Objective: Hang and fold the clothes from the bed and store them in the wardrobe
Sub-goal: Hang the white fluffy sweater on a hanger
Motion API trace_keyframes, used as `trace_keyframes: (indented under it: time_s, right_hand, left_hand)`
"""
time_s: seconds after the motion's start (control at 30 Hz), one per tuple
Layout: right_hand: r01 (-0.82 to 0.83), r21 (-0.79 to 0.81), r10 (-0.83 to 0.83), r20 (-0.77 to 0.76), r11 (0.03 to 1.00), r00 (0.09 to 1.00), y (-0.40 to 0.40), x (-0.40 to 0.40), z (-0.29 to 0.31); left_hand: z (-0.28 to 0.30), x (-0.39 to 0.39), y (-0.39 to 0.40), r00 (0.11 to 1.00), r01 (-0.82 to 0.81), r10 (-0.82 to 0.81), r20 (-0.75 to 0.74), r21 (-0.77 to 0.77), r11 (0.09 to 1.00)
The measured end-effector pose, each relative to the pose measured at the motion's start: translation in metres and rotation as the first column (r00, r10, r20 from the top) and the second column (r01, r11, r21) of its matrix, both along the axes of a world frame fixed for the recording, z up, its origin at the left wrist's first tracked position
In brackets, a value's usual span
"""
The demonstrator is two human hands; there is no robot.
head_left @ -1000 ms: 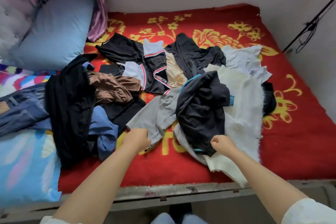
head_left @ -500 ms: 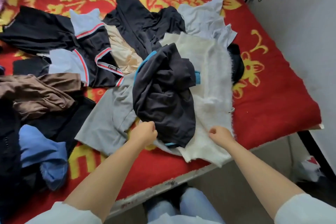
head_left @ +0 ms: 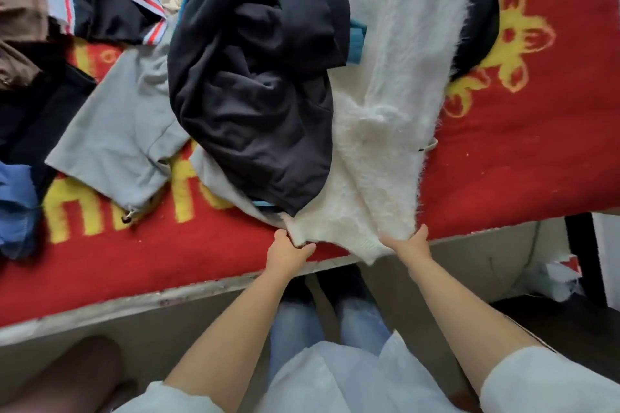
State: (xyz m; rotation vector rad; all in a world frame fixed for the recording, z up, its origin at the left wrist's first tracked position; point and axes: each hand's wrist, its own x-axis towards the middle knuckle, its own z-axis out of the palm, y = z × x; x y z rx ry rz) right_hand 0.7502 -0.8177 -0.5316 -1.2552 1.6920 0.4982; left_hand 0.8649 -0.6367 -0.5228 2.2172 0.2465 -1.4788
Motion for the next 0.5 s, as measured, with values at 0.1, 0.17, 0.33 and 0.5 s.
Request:
trace_keyframes:
  time_s: [0.1,0.17,0.33,0.5]
  right_hand:
    - [0.170,0.082,-0.178,0.104,0.982,0.979,0.005,-0.007,-0.014]
    - [0.226,0.171,-0.256,0.175,0.959,0.951,0.004,-0.007,-0.012]
    - [0.178,0.225,-0.245,0.323,0.958,0.914,-0.022,0.007,0.020]
    - [0.018,0.156,-0.096,0.511,0.988,0.854,-0.054,0.038,0.082]
  left_hand:
    - [-0.015,-0.004,-0.006,0.938,-0.339,0.333,-0.097,-0.053,0.939]
    - [-0.016,0.000,-0.008,0.905,-0.414,0.401,-0.143,-0.073,0.907]
    - [0.016,0.015,-0.017,0.863,-0.495,0.474,-0.175,-0.103,0.863]
    - [0.073,0.043,-0.015,0.934,-0.335,0.356,0.023,-0.287,0.897]
